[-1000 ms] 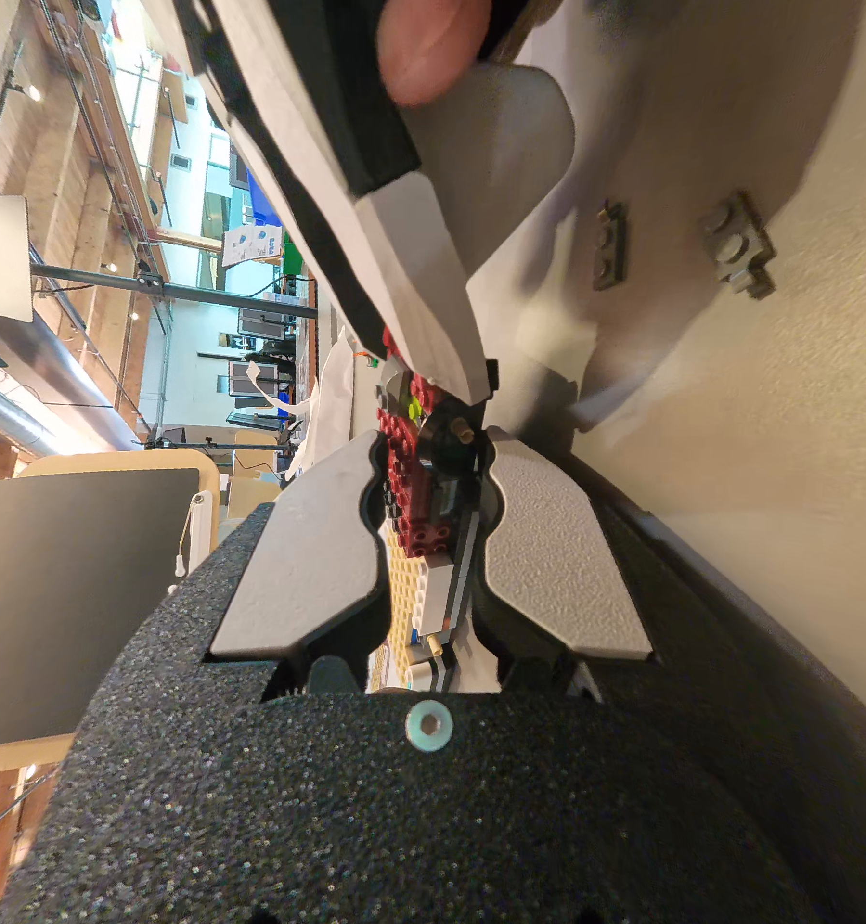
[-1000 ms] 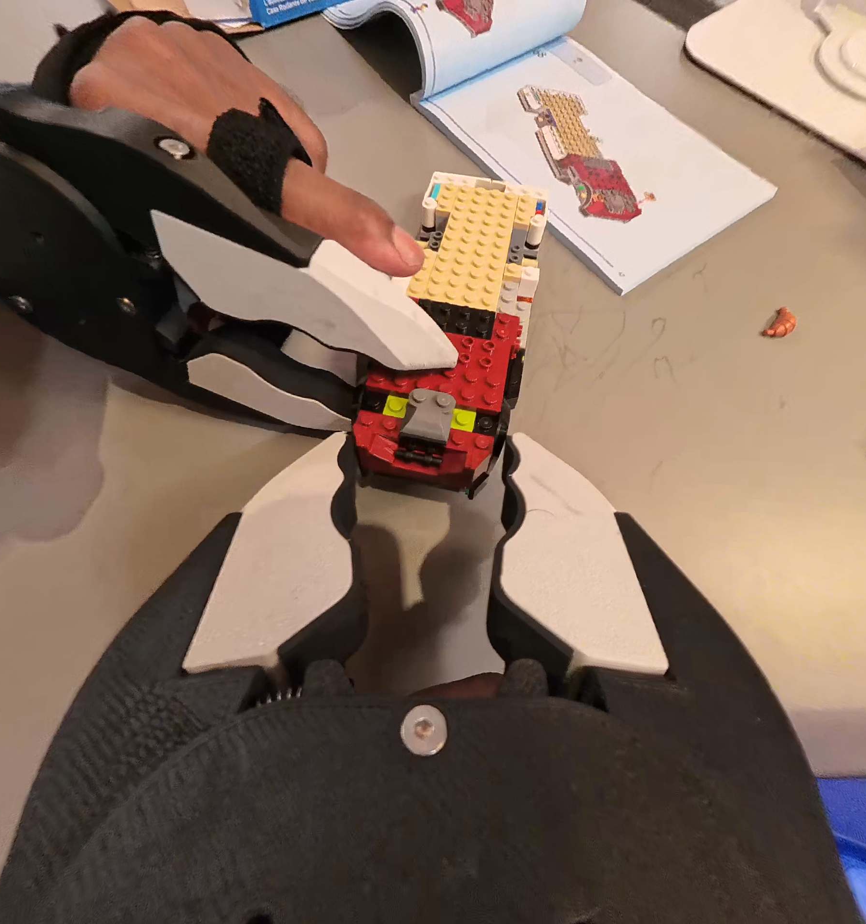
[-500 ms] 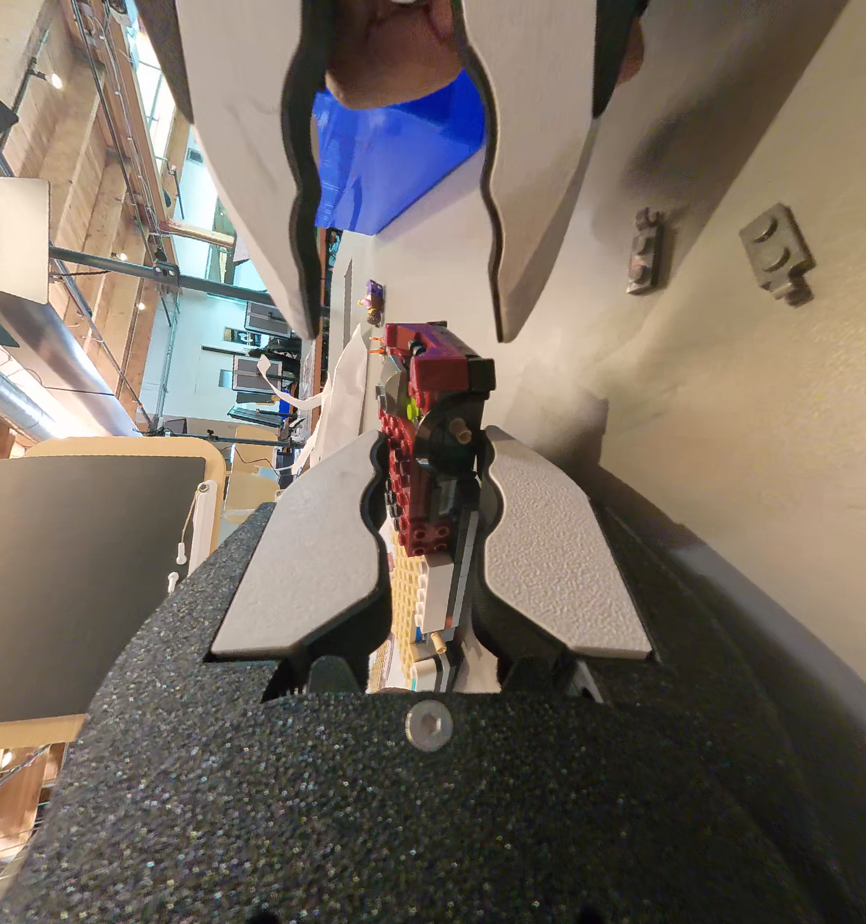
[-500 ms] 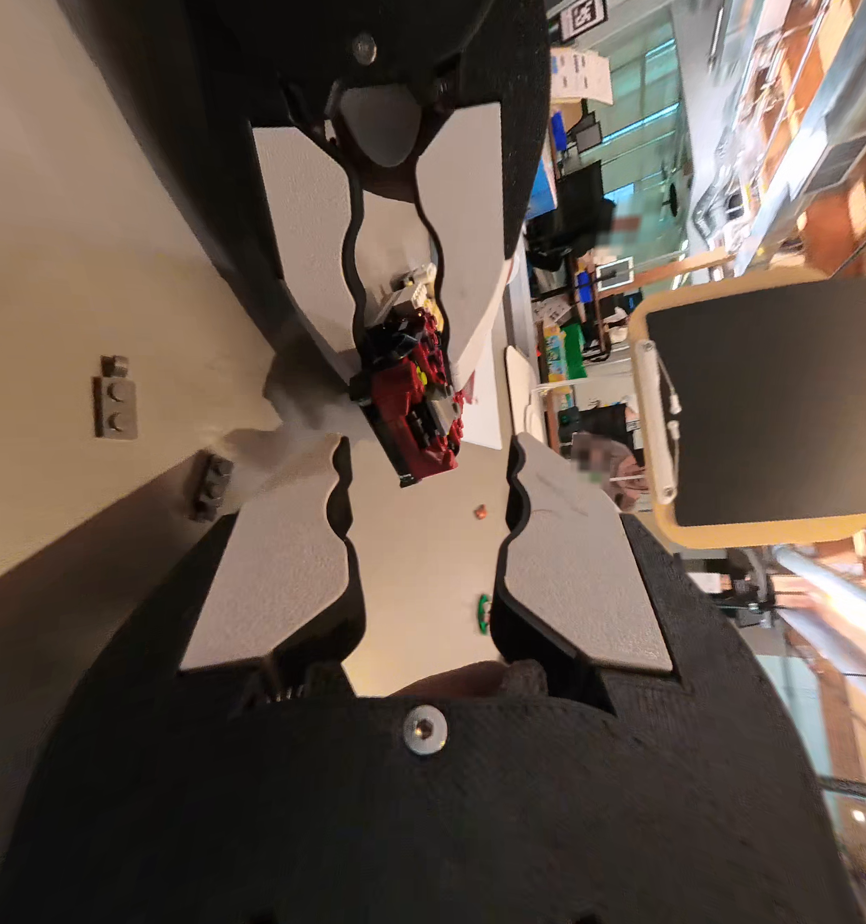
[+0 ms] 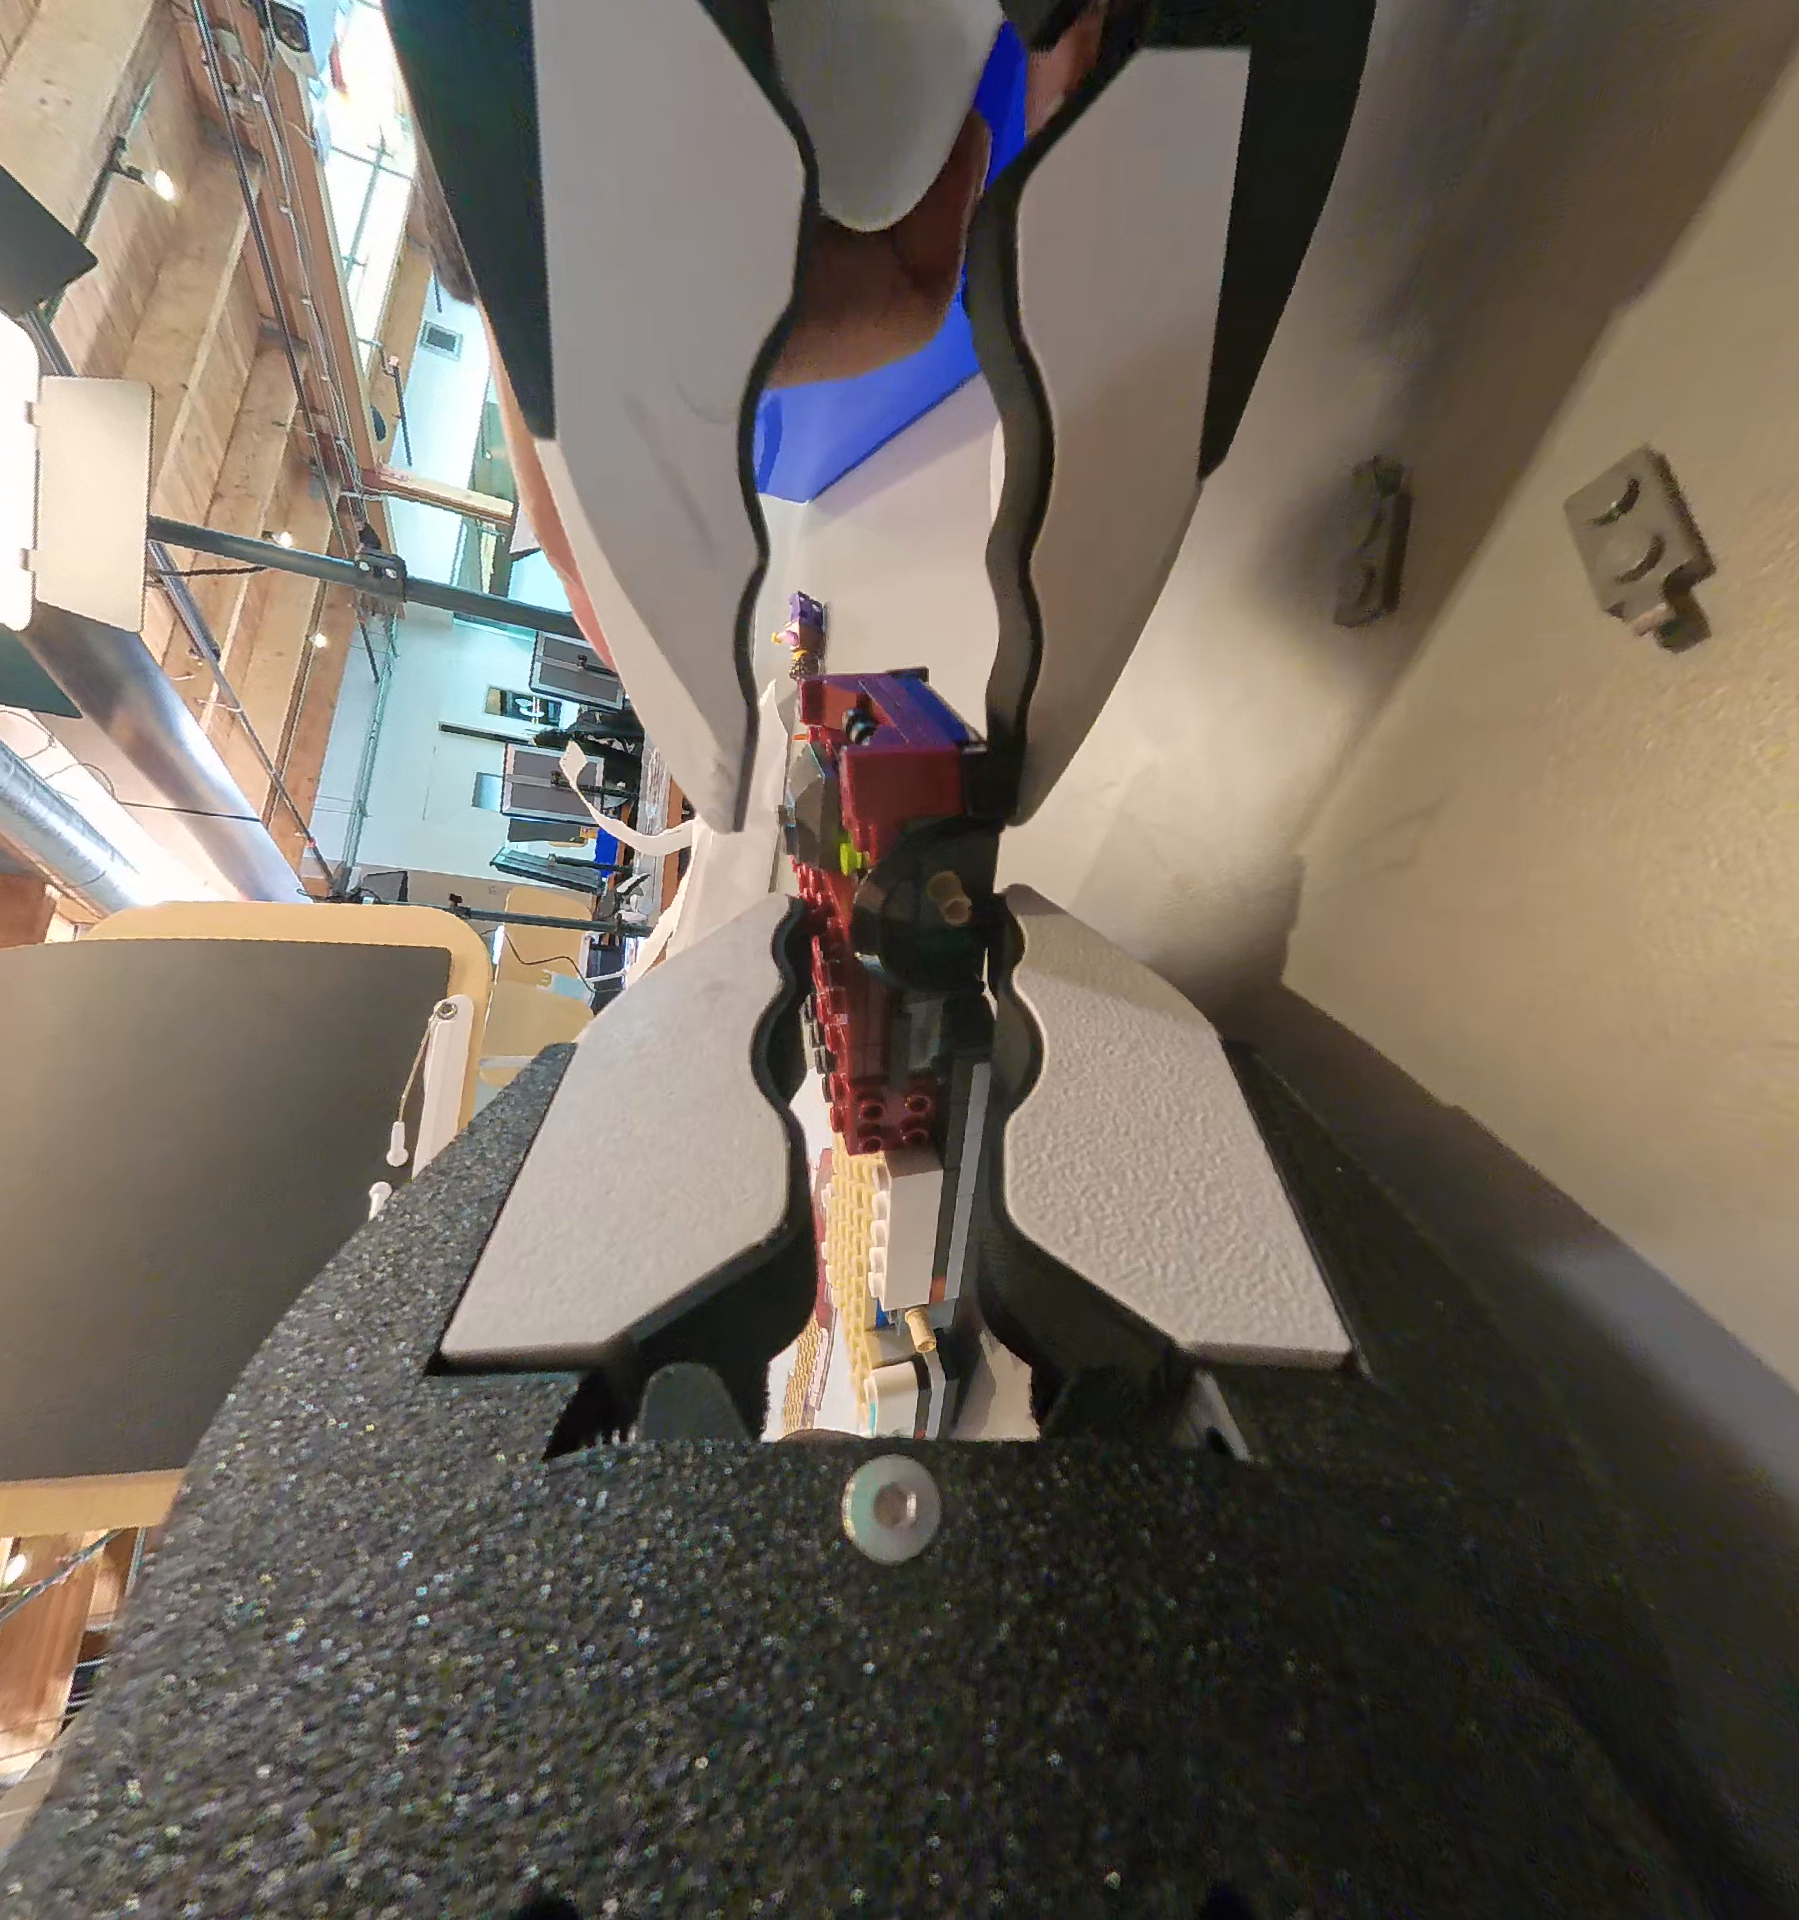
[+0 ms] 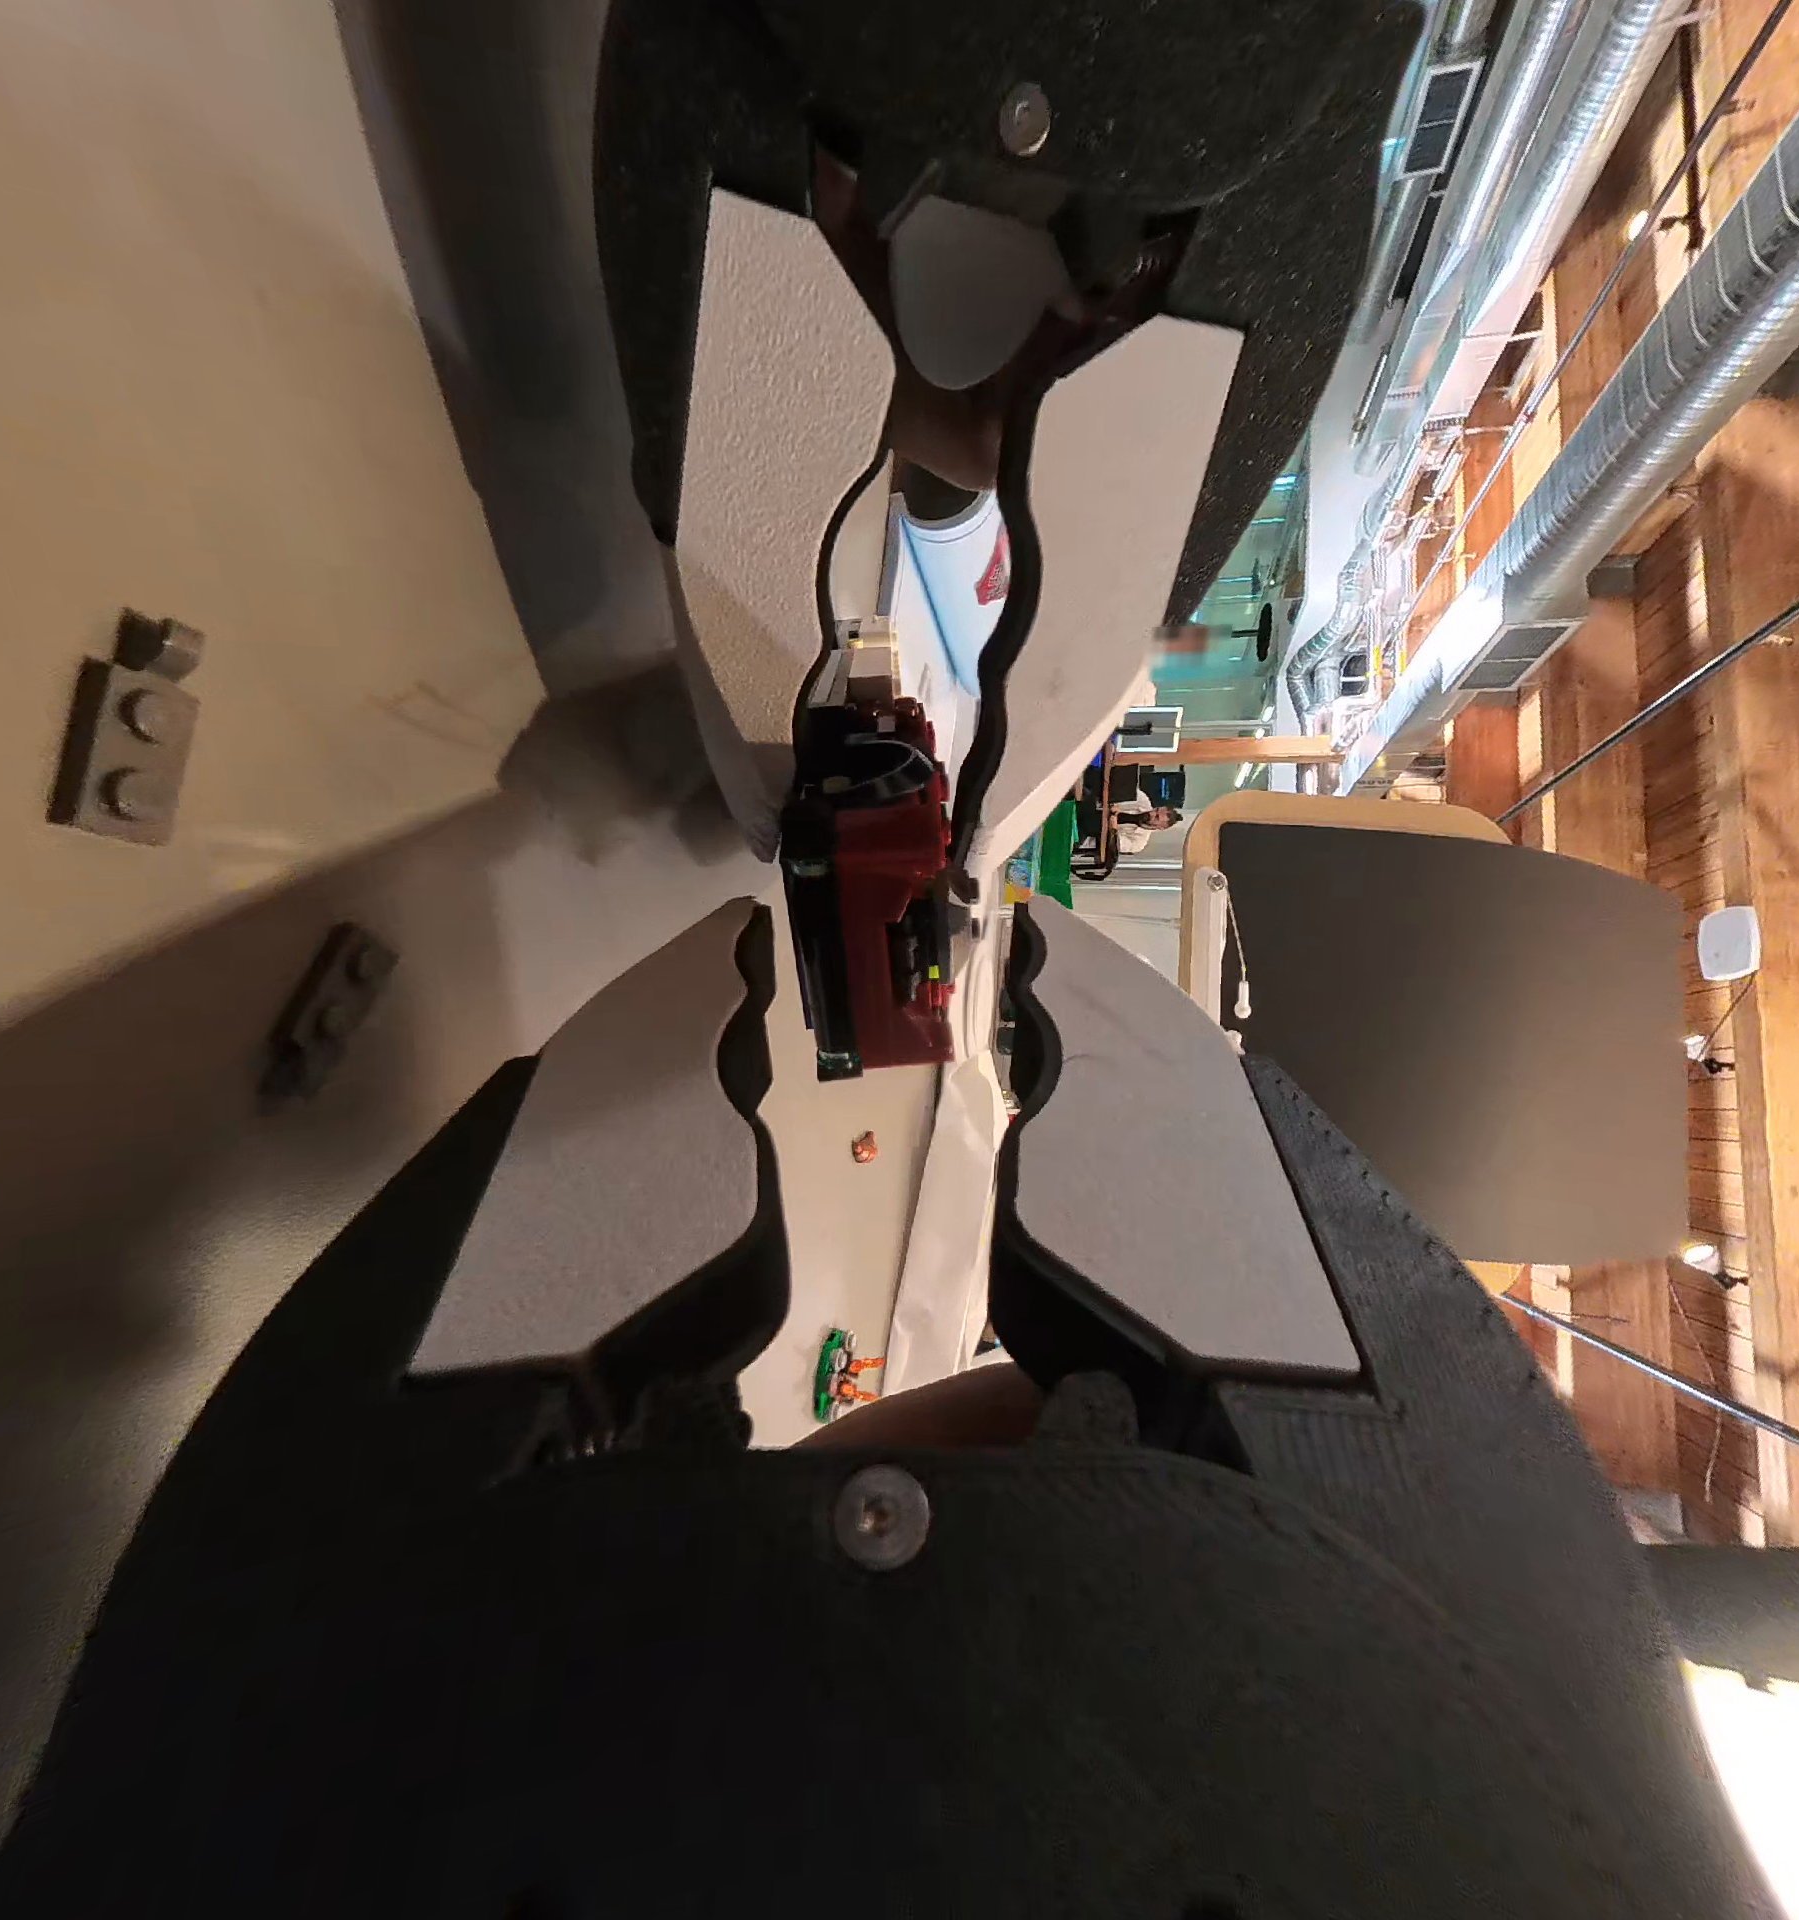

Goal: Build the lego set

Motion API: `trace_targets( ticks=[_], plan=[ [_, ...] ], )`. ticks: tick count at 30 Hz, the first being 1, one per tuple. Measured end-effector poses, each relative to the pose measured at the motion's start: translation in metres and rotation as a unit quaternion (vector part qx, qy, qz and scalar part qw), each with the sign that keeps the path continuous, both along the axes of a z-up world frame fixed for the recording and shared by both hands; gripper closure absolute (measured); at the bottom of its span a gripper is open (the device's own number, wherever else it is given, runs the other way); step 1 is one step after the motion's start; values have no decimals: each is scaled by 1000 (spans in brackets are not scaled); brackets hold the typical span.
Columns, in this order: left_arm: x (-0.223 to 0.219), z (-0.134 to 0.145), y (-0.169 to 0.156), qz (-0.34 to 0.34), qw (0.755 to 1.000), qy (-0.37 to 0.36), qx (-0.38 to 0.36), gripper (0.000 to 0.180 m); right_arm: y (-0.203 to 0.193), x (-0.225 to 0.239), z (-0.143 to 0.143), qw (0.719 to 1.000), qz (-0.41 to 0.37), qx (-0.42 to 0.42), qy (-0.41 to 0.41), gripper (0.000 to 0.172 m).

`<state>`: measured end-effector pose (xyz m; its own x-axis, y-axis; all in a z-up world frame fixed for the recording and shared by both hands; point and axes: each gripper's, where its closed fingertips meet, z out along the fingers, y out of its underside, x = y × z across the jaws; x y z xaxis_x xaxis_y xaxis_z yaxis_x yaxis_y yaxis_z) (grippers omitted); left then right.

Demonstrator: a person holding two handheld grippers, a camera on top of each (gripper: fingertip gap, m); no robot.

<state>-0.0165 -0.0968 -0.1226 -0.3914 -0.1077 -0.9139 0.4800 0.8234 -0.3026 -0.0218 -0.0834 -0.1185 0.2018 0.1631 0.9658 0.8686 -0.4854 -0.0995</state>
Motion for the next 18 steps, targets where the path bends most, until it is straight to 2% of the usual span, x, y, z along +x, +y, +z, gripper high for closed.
trace_targets(
  ticks=[4, 10, 18],
  plan=[
    [0, 2, -1, -1, 1000, 0, -4, 148, 2, 2, 0, 1000, -1, 4, -15, 137],
    [1, 3, -1, 0, 1000, 9, -16, 146, 2, 2, 2, 1000, -2, 1, -16, 138],
    [7, 5, -1, 25, 999, 9, -34, 132, 6, -3, 15, 1000, -4, 11, 18, 138]
  ],
)
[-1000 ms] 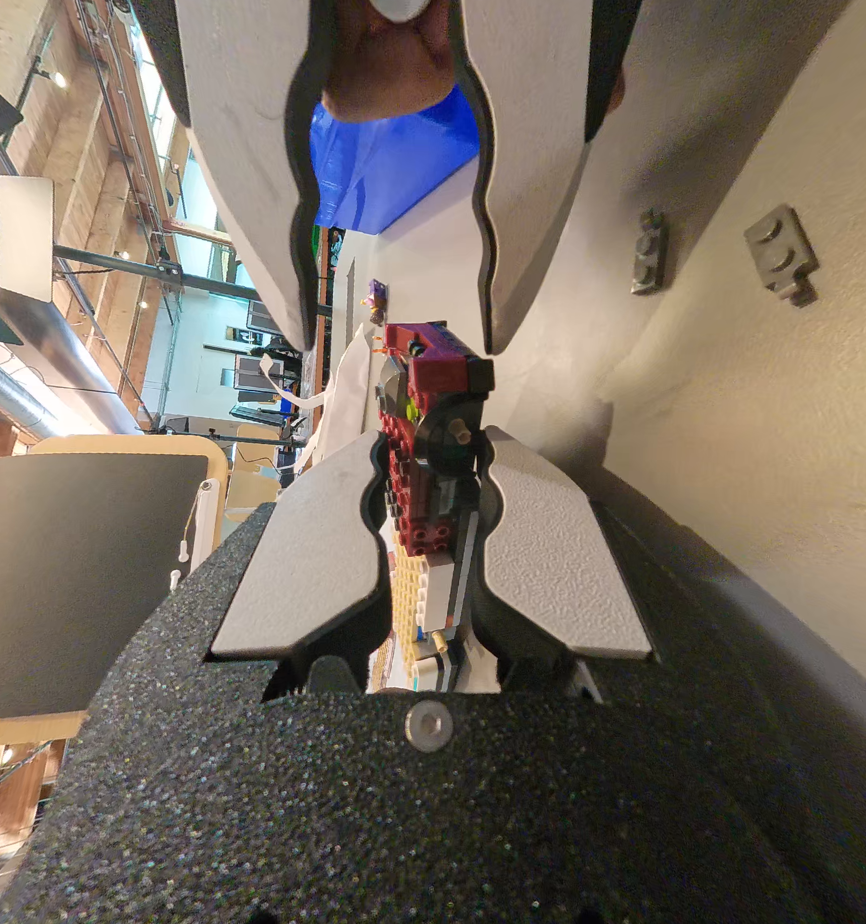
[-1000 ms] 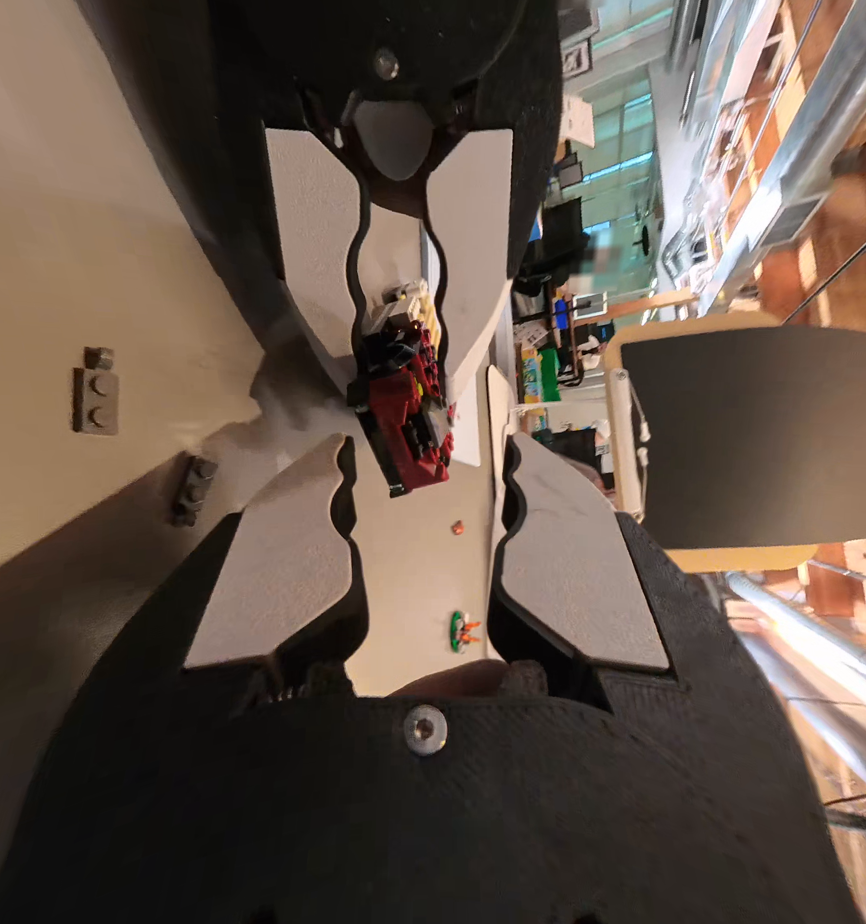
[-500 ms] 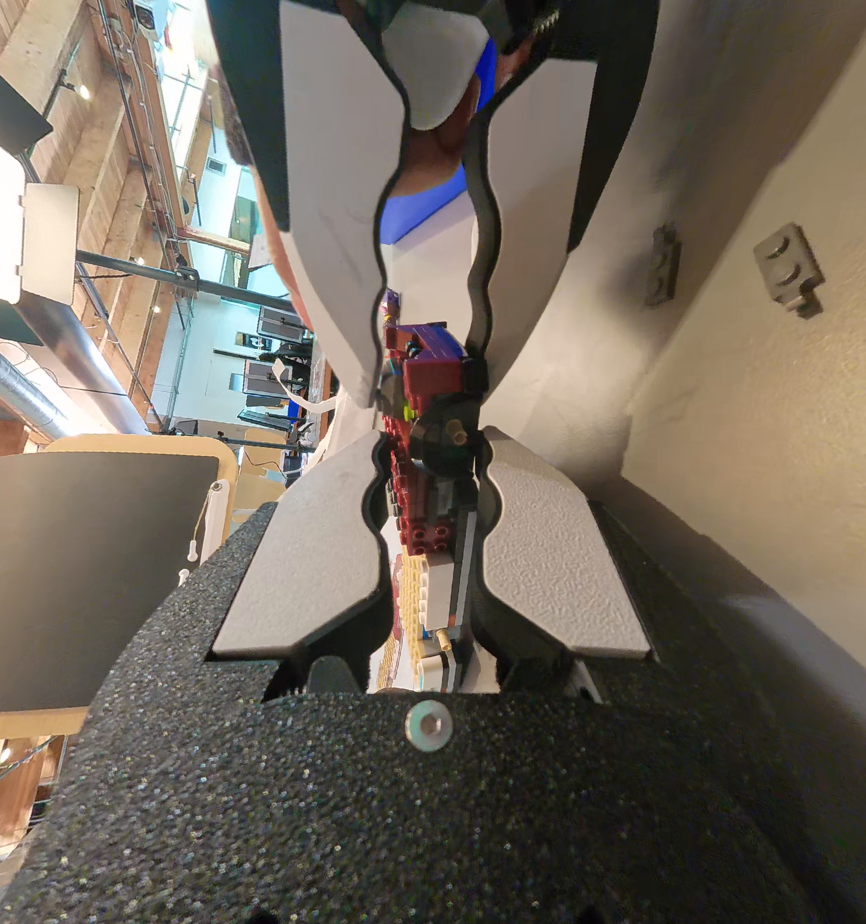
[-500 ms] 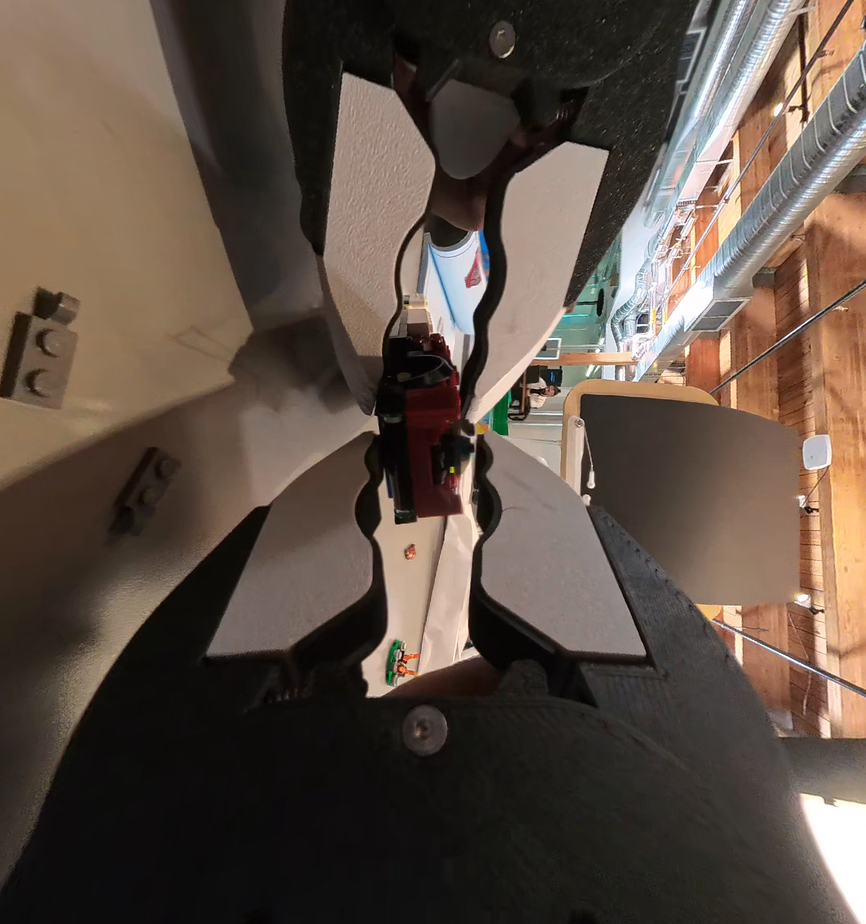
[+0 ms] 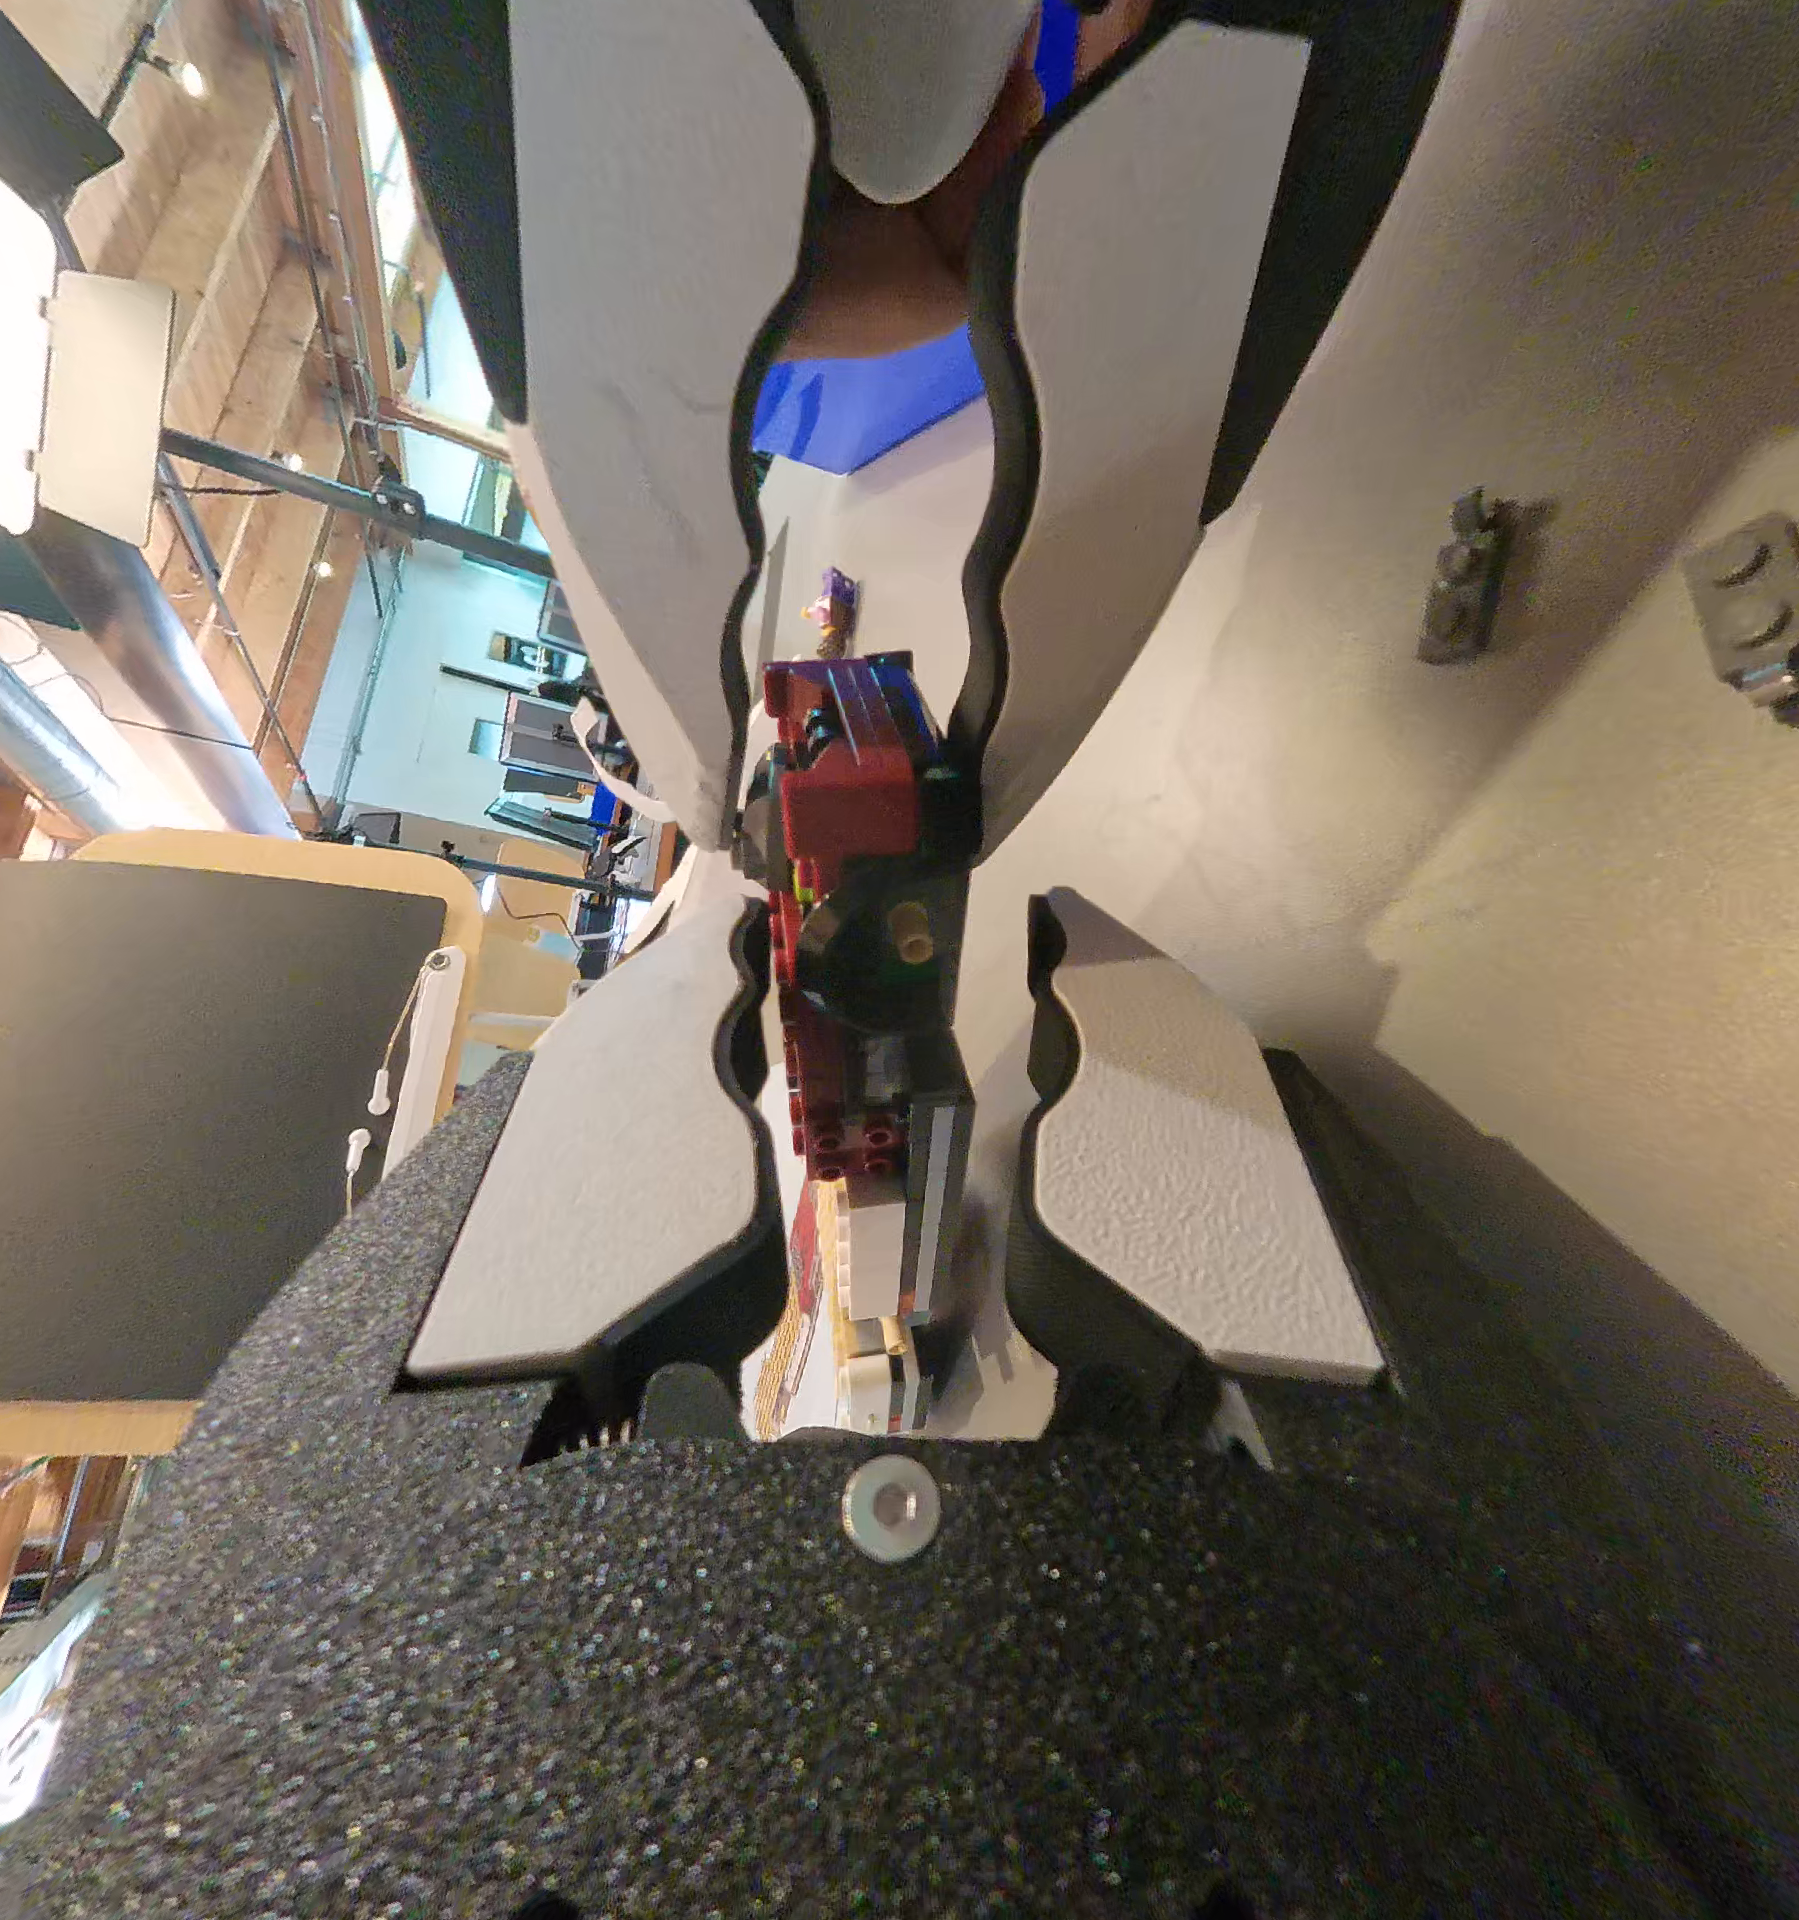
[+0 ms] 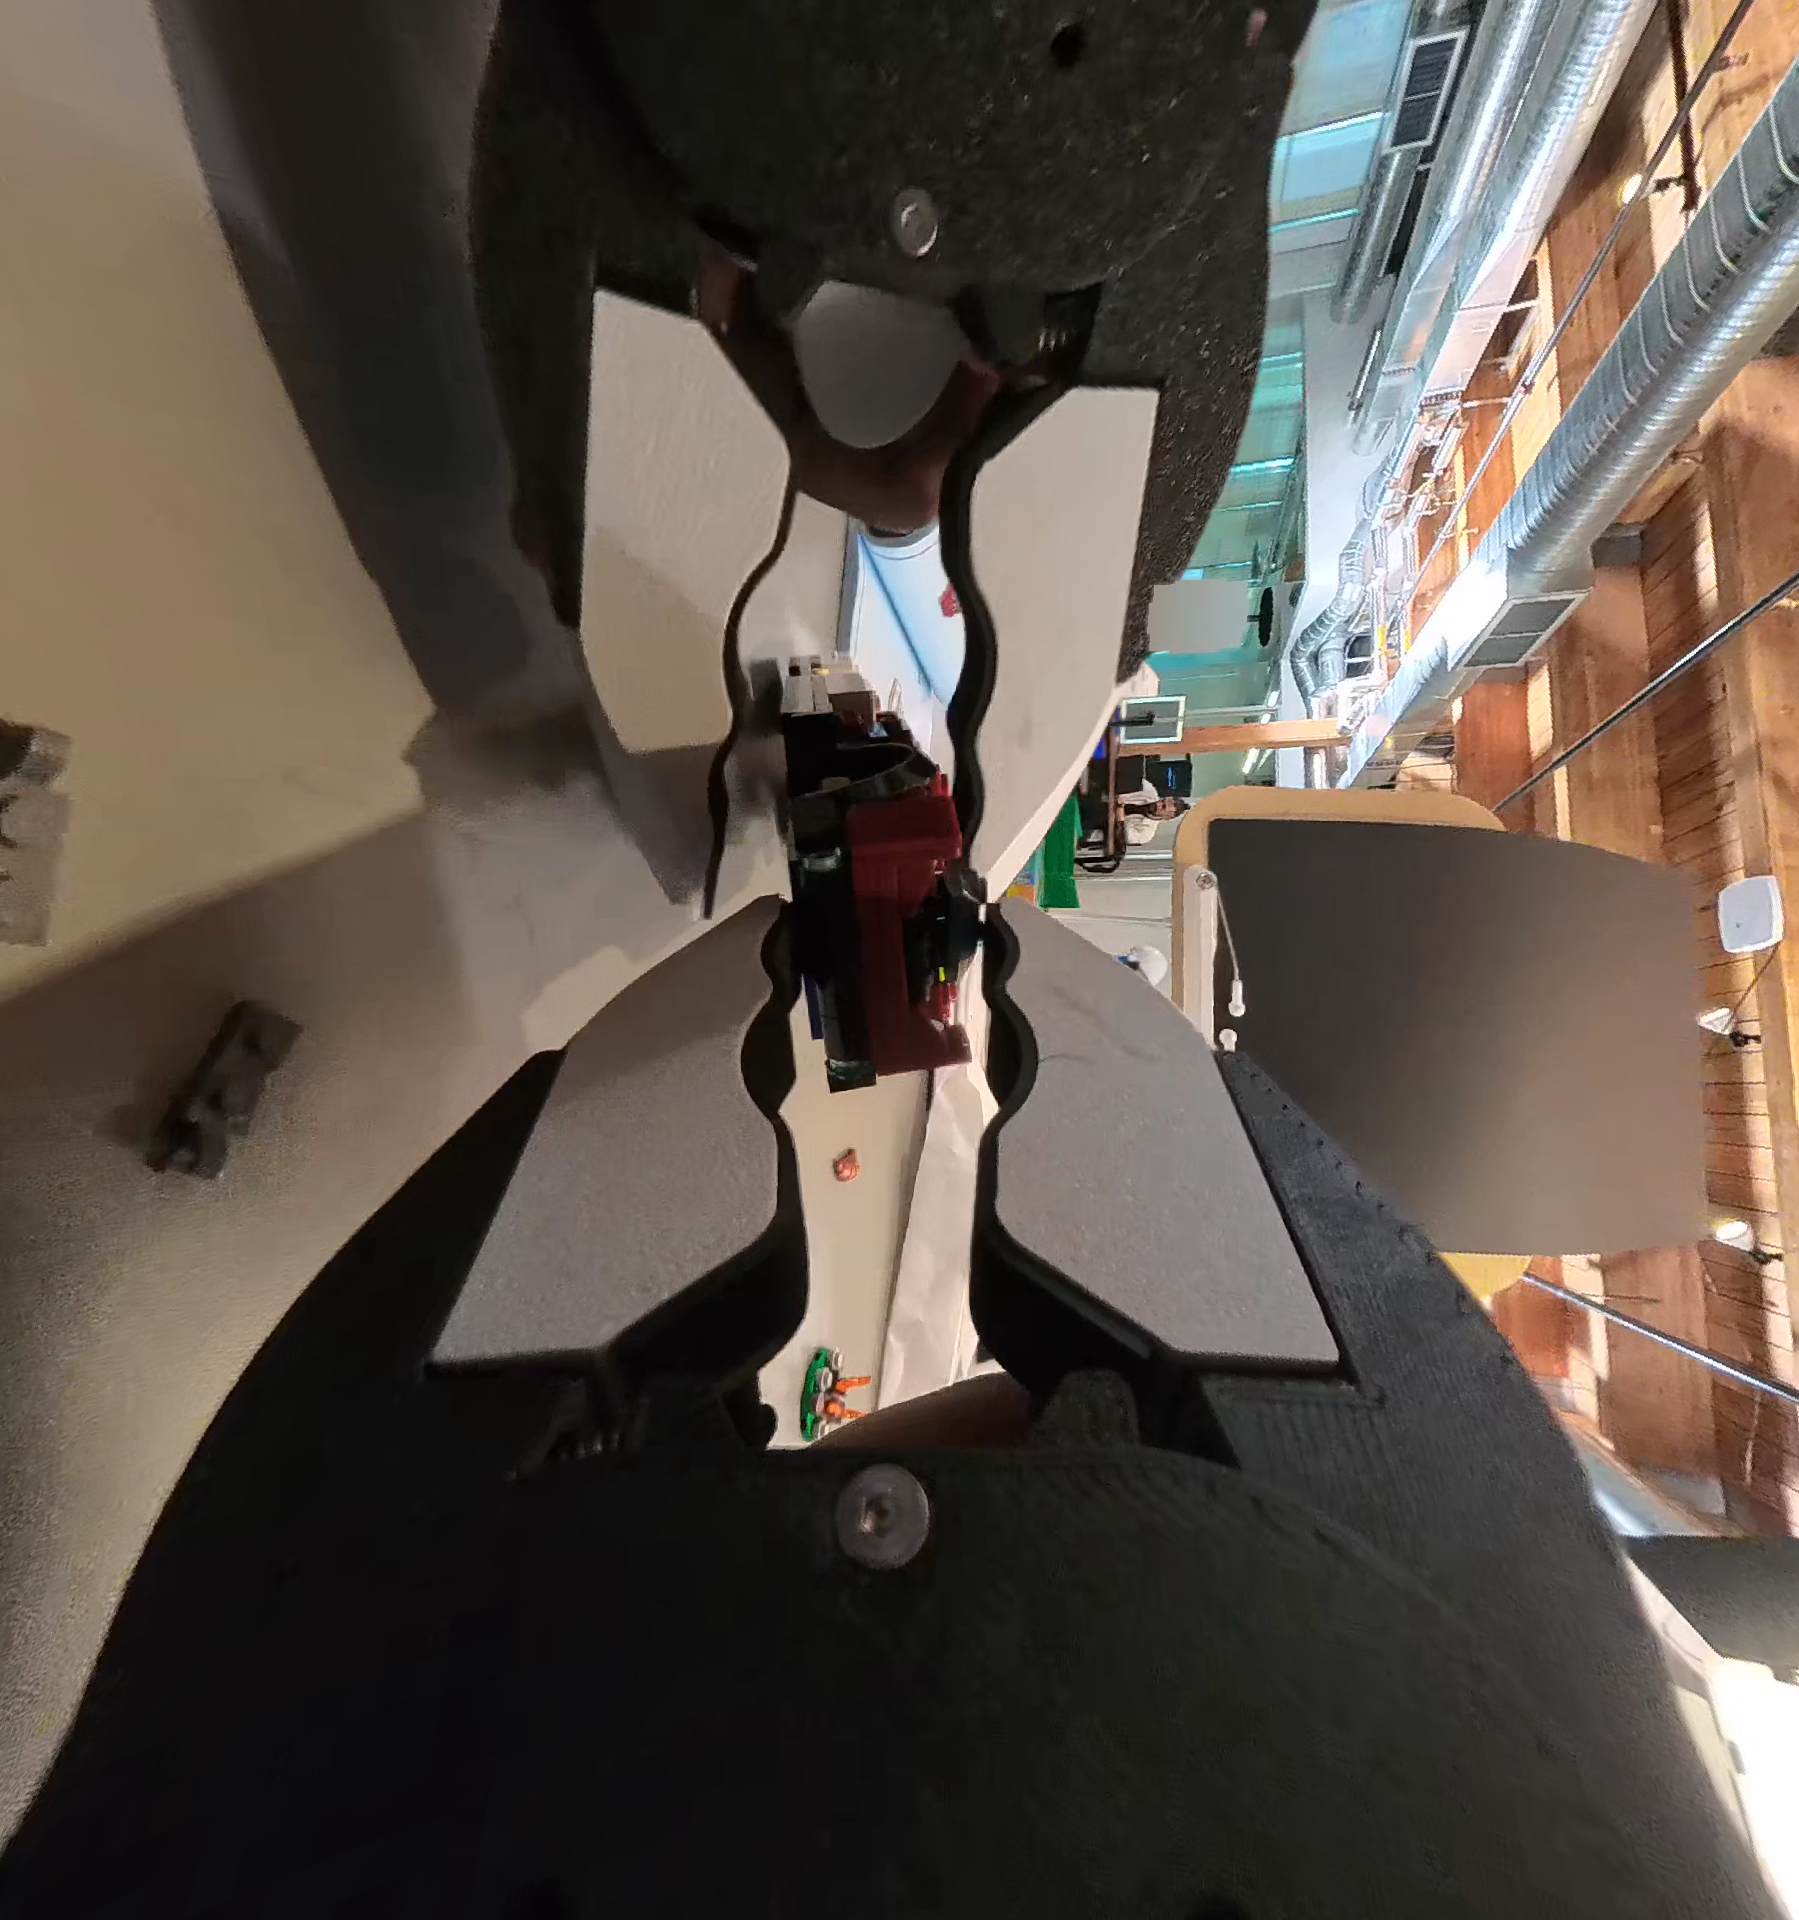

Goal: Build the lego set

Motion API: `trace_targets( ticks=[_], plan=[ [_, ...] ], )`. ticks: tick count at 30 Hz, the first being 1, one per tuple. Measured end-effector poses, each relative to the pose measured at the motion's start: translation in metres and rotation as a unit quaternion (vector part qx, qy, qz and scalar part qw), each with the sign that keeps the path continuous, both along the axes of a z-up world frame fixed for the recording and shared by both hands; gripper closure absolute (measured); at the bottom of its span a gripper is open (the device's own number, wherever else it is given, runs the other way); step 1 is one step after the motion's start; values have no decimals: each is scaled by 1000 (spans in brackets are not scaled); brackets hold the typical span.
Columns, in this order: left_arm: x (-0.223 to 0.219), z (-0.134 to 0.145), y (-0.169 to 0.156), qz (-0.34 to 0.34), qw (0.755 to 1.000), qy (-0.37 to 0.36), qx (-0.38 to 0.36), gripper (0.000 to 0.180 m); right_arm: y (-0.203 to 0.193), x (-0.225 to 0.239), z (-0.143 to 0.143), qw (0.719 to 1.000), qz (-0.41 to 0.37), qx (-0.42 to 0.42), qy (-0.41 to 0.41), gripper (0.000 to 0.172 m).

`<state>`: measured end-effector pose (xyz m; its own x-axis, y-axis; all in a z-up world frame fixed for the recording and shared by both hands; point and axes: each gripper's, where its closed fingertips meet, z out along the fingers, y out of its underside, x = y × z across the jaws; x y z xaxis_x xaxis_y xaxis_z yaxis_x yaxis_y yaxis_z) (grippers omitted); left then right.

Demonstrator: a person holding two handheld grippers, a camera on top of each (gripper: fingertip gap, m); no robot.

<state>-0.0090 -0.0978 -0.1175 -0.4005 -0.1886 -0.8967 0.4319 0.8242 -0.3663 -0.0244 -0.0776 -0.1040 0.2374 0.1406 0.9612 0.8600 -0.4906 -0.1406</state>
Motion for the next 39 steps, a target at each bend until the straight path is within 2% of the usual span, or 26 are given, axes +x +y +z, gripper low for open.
trace_targets(
  ticks=[5, 7, 15, 21, 39],
  plan=[
    [11, 3, 5, 38, 999, -12, -10, 134, 3, -5, 5, 1000, 3, -3, 9, 138],
    [15, 3, 9, 52, 998, -20, -13, 144, 3, -6, 6, 1000, 3, -8, 10, 138],
    [16, 11, 6, 52, 998, -43, -9, 147, -1, -6, 11, 1000, 8, -27, -11, 139],
    [14, 20, 9, 54, 996, -63, 22, 147, -2, -8, 17, 999, 21, -23, -28, 138],
    [12, 21, 13, 50, 996, -60, 38, 147, -1, -11, 20, 997, 48, -44, -45, 140]
  ],
)
